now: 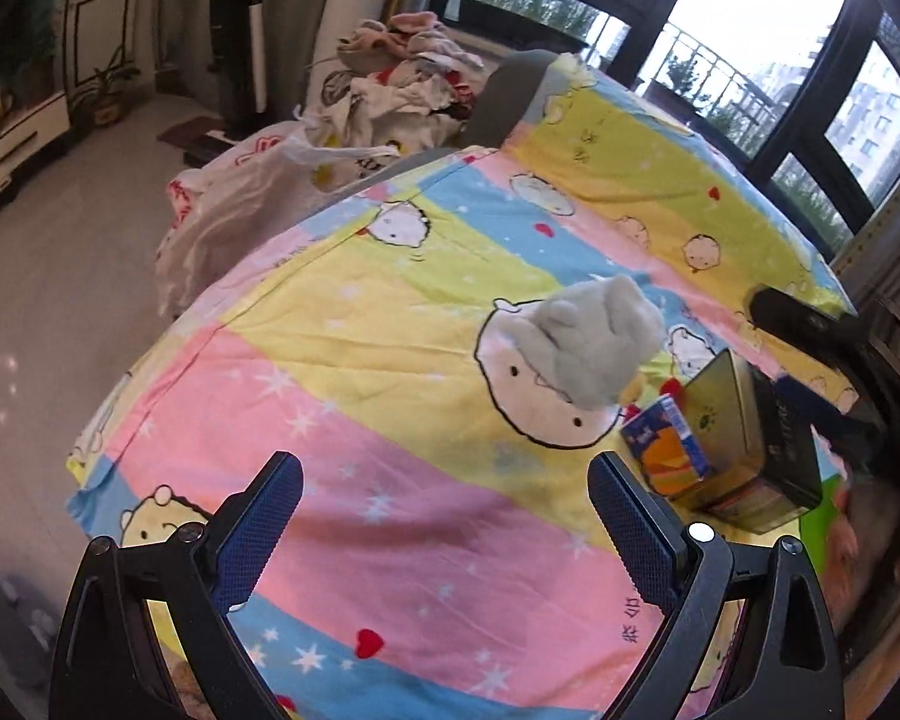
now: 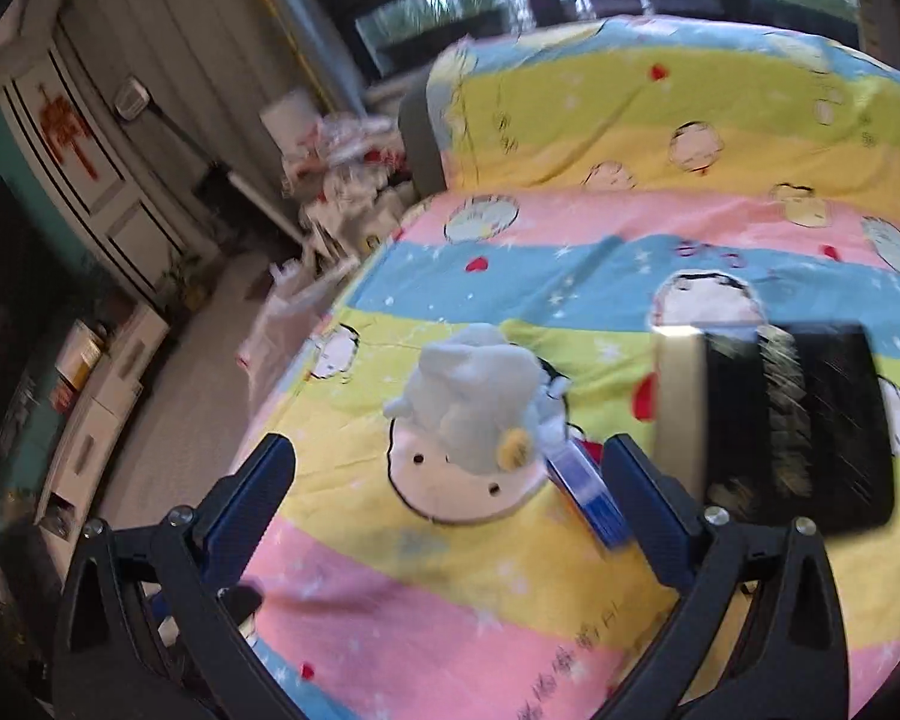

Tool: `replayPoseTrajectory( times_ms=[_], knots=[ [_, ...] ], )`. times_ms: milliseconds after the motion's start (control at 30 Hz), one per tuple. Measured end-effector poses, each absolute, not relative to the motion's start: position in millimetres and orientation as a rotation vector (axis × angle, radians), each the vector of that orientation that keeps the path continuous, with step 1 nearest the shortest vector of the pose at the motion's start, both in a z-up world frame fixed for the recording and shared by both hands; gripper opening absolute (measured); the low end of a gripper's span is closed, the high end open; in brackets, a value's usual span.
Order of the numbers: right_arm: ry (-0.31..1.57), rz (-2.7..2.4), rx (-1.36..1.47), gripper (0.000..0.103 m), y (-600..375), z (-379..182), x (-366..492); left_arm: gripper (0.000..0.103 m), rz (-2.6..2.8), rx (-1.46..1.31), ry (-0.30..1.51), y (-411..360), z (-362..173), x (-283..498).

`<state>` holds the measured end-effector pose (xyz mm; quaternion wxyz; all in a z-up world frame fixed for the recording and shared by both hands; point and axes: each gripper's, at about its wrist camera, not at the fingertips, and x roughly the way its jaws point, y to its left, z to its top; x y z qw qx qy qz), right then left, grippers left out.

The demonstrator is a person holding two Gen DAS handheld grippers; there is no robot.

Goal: Organize soft objects
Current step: 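Move the right tool to the grey plush toy and grasp it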

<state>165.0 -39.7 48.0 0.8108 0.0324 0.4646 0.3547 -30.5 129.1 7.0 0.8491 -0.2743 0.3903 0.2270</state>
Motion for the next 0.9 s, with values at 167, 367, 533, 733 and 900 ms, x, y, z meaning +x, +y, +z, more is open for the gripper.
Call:
replayPoseTrajectory(
  times_ms=[167,367,533,733,900],
  knots=[
    [1.076,0.674,-0.088,0.102,18.0,22.8,192.7,0.096,0.444,-0.629,0.814,141.4,6.4,-35.7],
    [1.169,0.667,-0.166,0.102,52.5,-18.6,218.6,0.096,0.46,-0.625,0.818,143.1,9.9,-34.7],
    [1.227,0.656,-0.161,0.088,62.5,-49.3,227.3,0.096,0.422,-0.612,0.815,138.3,13.0,-32.2],
    [1.171,0.662,-0.103,0.08,47.9,-41.5,216.9,0.096,0.451,-0.596,0.818,140.5,12.9,-31.5],
    [1.196,0.806,0.109,0.08,5.6,-3.9,194.9,0.096,0.449,-0.605,0.825,140.3,12.5,-30.6]
  ],
)
